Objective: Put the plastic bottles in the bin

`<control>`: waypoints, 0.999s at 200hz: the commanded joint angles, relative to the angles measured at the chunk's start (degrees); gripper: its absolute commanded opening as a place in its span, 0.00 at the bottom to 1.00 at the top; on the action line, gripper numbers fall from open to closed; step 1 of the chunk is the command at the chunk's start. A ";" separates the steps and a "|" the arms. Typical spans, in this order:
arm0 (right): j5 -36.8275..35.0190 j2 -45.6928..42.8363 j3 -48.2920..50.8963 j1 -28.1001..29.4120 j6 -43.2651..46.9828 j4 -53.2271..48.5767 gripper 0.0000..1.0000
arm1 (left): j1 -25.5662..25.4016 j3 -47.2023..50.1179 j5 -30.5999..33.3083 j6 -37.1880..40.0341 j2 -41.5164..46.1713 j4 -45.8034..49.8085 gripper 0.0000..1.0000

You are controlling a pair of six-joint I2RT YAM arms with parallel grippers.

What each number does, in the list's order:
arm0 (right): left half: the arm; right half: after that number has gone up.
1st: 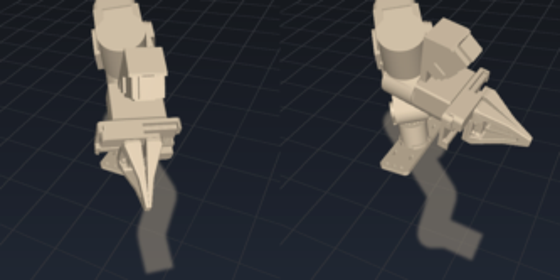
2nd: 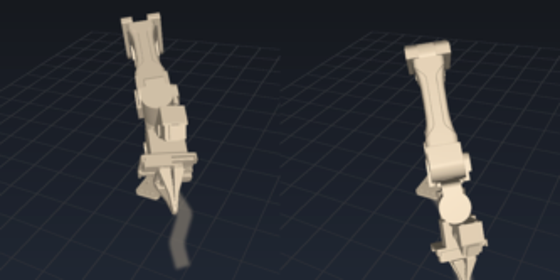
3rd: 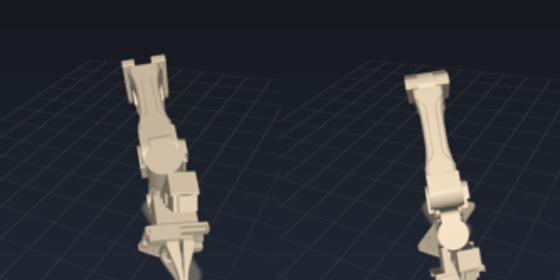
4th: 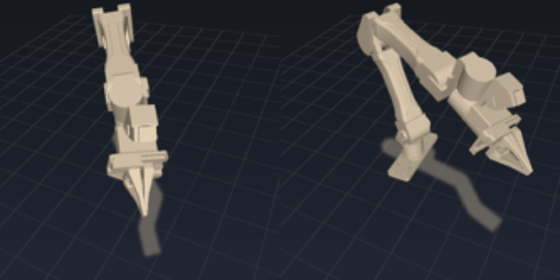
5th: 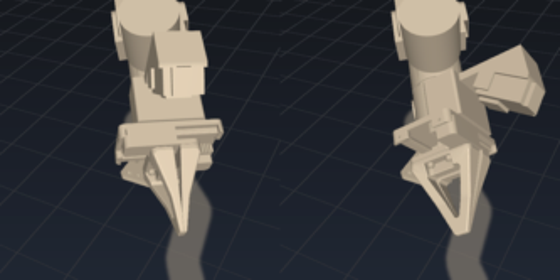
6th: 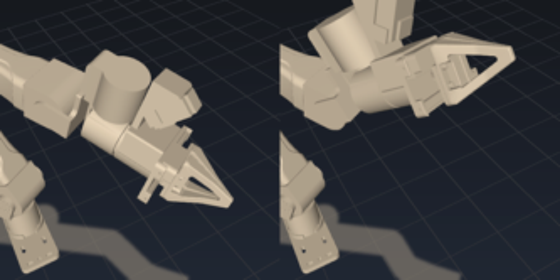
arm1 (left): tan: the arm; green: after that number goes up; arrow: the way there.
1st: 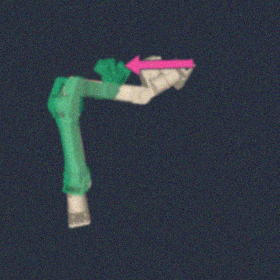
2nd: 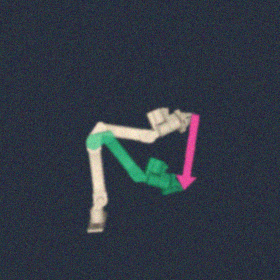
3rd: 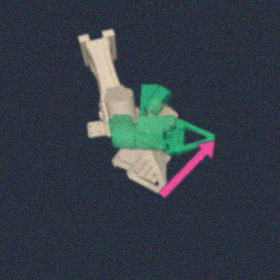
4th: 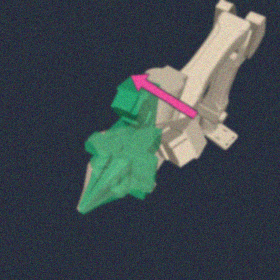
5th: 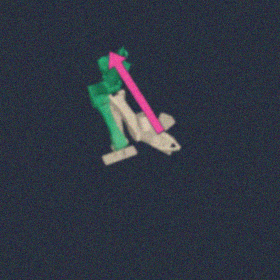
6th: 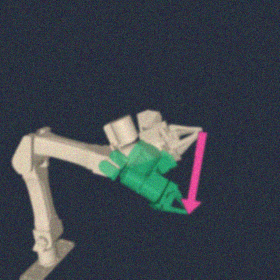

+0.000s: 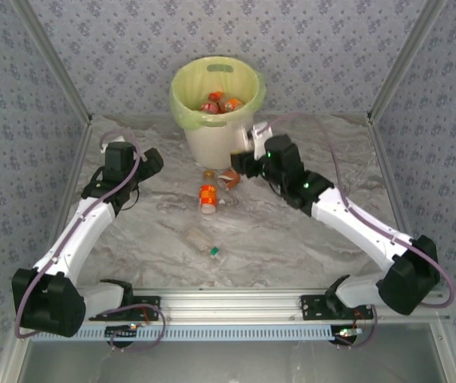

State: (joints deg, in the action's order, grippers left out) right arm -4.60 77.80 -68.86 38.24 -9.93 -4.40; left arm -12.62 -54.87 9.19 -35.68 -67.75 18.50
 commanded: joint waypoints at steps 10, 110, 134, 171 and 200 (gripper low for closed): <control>7.17 5.55 -12.63 -4.11 3.65 0.46 0.54 | 0.49 0.45 -1.67 -1.24 0.64 0.92 1.00; 10.22 32.72 -45.29 -11.73 -3.17 -2.41 0.54 | 0.58 2.58 -1.35 -2.02 3.12 2.22 0.99; 11.64 38.68 -54.10 -12.06 -4.00 -6.05 0.54 | 0.58 2.73 -0.87 -1.49 3.91 2.82 0.99; 12.59 40.93 -61.54 -12.06 -5.28 -11.24 0.55 | 0.67 3.18 -0.12 -1.39 4.29 3.40 0.99; 13.74 39.83 -61.23 -12.07 -4.43 -10.56 0.55 | 0.67 3.58 -0.34 -1.61 4.01 2.73 0.99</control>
State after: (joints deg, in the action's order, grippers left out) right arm 7.31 118.61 -127.76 26.33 -14.00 -14.02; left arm -12.36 -51.86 8.38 -37.17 -64.49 20.99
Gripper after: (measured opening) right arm 0.590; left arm 0.994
